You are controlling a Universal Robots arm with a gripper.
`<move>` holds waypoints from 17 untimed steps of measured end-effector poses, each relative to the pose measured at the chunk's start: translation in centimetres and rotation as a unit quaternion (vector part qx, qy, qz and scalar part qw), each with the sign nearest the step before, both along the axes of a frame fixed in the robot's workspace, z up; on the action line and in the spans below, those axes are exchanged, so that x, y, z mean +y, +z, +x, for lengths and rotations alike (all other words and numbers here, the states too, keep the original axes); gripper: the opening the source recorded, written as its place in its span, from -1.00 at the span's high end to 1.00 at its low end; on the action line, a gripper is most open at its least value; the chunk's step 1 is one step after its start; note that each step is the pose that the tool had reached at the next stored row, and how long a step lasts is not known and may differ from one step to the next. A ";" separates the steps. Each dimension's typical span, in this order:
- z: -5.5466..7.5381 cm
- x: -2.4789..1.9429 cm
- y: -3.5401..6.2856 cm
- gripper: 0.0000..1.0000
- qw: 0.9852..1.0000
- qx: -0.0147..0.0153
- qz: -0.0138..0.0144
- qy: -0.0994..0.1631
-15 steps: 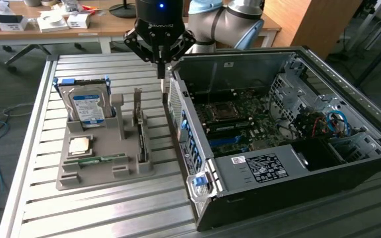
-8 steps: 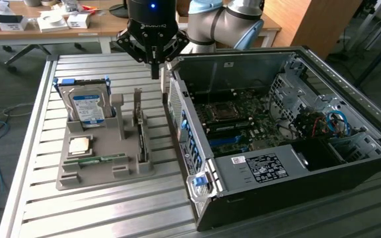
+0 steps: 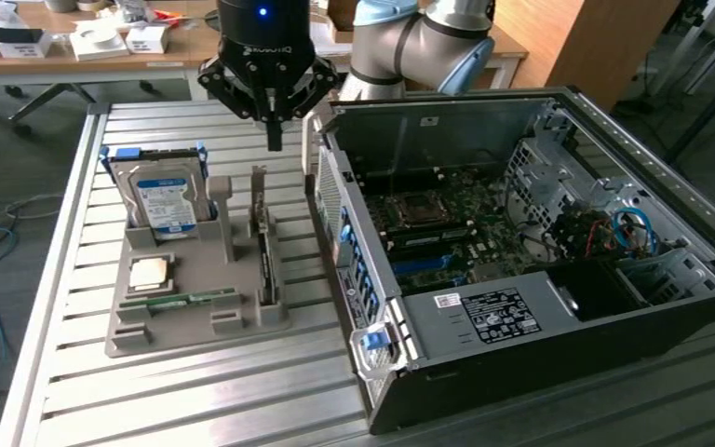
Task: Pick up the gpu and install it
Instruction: 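Reach for the gpu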
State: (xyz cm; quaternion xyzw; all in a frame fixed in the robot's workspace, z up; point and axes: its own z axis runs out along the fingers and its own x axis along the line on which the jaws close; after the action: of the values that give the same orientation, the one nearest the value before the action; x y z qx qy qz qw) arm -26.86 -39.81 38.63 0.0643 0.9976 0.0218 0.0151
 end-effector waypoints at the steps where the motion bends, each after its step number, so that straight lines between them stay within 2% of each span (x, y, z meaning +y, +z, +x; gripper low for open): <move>1: -0.2 0.00 -0.01 0.80 1.000 0.000 0.000 0.000; 17: -2.0 0.00 -0.23 0.80 1.000 0.000 0.000 -0.007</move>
State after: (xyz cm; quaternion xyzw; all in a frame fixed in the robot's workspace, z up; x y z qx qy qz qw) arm -28.85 -39.81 38.41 0.0709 0.9971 0.0217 0.0153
